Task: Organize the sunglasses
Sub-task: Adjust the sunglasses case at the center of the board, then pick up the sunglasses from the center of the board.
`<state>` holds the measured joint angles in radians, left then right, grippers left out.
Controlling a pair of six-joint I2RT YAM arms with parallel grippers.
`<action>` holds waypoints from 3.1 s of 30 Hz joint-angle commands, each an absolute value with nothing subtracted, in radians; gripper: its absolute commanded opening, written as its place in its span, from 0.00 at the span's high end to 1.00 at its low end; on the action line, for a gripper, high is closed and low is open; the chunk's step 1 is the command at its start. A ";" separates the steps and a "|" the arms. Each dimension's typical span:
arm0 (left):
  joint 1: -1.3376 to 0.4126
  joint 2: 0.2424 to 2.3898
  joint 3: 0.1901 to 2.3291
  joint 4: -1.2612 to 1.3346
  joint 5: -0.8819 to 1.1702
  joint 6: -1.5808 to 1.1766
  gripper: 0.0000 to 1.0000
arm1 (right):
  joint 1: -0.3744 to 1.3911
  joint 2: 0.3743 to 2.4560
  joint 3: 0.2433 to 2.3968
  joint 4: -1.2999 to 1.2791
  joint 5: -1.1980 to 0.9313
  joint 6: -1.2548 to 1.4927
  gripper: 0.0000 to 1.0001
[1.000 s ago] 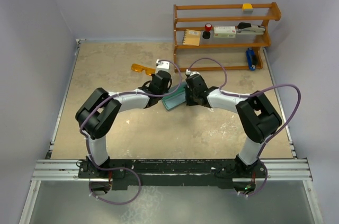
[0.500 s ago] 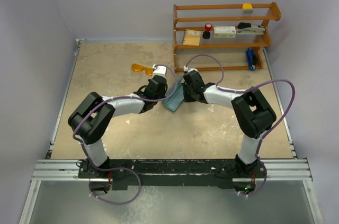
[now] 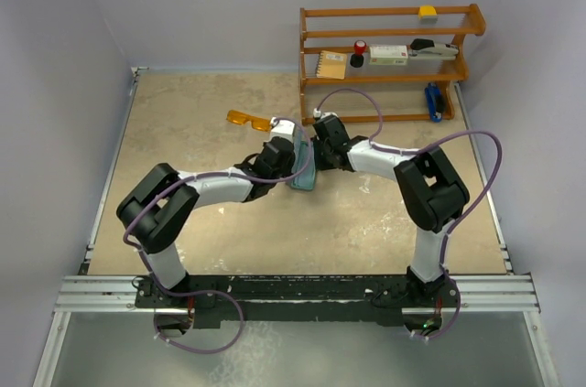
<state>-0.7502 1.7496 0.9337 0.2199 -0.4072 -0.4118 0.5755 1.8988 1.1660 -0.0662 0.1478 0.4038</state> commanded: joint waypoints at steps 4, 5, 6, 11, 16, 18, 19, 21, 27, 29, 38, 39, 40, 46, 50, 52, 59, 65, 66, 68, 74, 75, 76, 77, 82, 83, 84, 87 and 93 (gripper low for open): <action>-0.760 1.684 0.917 0.242 -0.429 -0.435 1.00 | 0.573 1.878 1.192 -0.071 0.180 0.380 1.00; -0.760 1.684 0.917 0.242 -0.431 -0.436 1.00 | 0.573 1.877 1.194 -0.077 0.182 0.379 1.00; -0.760 1.683 0.917 0.241 -0.433 -0.435 1.00 | 0.573 1.873 1.196 -0.083 0.184 0.379 1.00; -0.761 1.671 0.909 0.226 -0.478 -0.430 1.00 | 0.573 1.824 1.169 -0.087 0.193 0.389 1.00; -0.742 1.644 0.899 0.207 -0.544 -0.434 1.00 | 0.572 1.731 1.115 -0.091 0.214 0.403 0.99; -0.721 1.638 0.897 0.207 -0.547 -0.439 1.00 | 0.574 1.689 1.090 -0.083 0.225 0.399 0.97; -0.709 1.638 0.899 0.207 -0.550 -0.443 0.99 | 0.574 1.667 1.076 -0.081 0.219 0.398 0.97; -0.688 1.648 0.908 0.208 -0.569 -0.444 0.94 | 0.575 1.624 1.046 -0.072 0.211 0.397 0.95; -0.619 1.739 1.002 0.181 -0.628 -0.444 0.82 | 0.580 1.518 0.962 -0.055 0.178 0.400 0.92; -0.593 1.762 1.031 0.183 -0.622 -0.460 0.80 | 0.581 1.493 0.938 -0.057 0.173 0.401 0.92; -0.534 1.934 1.315 0.072 -0.707 -0.461 0.73 | 0.584 1.429 0.847 -0.013 0.136 0.409 0.90; -0.528 1.960 1.352 0.048 -0.705 -0.473 0.73 | 0.584 1.426 0.841 -0.006 0.136 0.409 0.90; -0.522 1.984 1.390 0.023 -0.702 -0.483 0.73 | 0.585 1.424 0.837 -0.004 0.137 0.411 0.90; -0.508 2.095 1.541 -0.080 -0.740 -0.571 0.71 | 0.584 1.421 0.827 0.012 0.123 0.415 0.89; -0.501 2.161 1.623 -0.140 -0.769 -0.617 0.70 | 0.586 1.408 0.818 0.019 0.123 0.416 0.87; -0.491 2.179 1.644 -0.148 -0.765 -0.643 0.70 | 0.586 1.404 0.816 0.021 0.123 0.414 0.86; -0.464 2.202 1.654 -0.146 -0.766 -0.726 0.70 | 0.586 1.407 0.815 0.018 0.126 0.416 0.85; -0.449 2.222 1.668 -0.143 -0.767 -0.737 0.70 | 0.586 1.414 0.810 0.023 0.118 0.416 0.85; -0.447 2.225 1.667 -0.141 -0.764 -0.739 0.70 | 0.586 1.415 0.810 0.024 0.118 0.416 0.84; -0.442 2.234 1.668 -0.140 -0.758 -0.744 0.70 | 0.586 1.417 0.811 0.023 0.118 0.416 0.85; -0.436 2.249 1.669 -0.139 -0.745 -0.751 0.70 | 0.586 1.429 0.818 0.017 0.126 0.417 0.85; -0.435 2.249 1.667 -0.139 -0.747 -0.749 0.70 | 0.586 1.431 0.819 0.017 0.125 0.417 0.84; -0.435 2.250 1.667 -0.137 -0.747 -0.749 0.70 | 0.586 1.431 0.819 0.019 0.122 0.419 0.85; -0.435 2.251 1.667 -0.136 -0.747 -0.745 0.70 | 0.586 1.433 0.819 0.021 0.121 0.419 0.85; -0.432 2.261 1.669 -0.130 -0.742 -0.742 0.71 | 0.586 1.440 0.818 0.023 0.120 0.420 0.85; -0.431 2.262 1.668 -0.129 -0.739 -0.742 0.72 | 0.586 1.440 0.819 0.023 0.120 0.420 0.85; -0.430 2.264 1.668 -0.129 -0.738 -0.742 0.74 | 0.586 1.440 0.818 0.024 0.120 0.420 0.85; -0.430 2.262 1.662 -0.127 -0.736 -0.739 0.82 | 0.586 1.445 0.820 0.025 0.121 0.421 0.84; -0.429 2.253 1.648 -0.117 -0.733 -0.729 0.90 | 0.586 1.453 0.823 0.026 0.119 0.425 0.84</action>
<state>-0.4412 2.2570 1.6344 -0.1337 -0.7357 -0.7399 0.5823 1.4487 0.8112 0.0025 0.1272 0.4133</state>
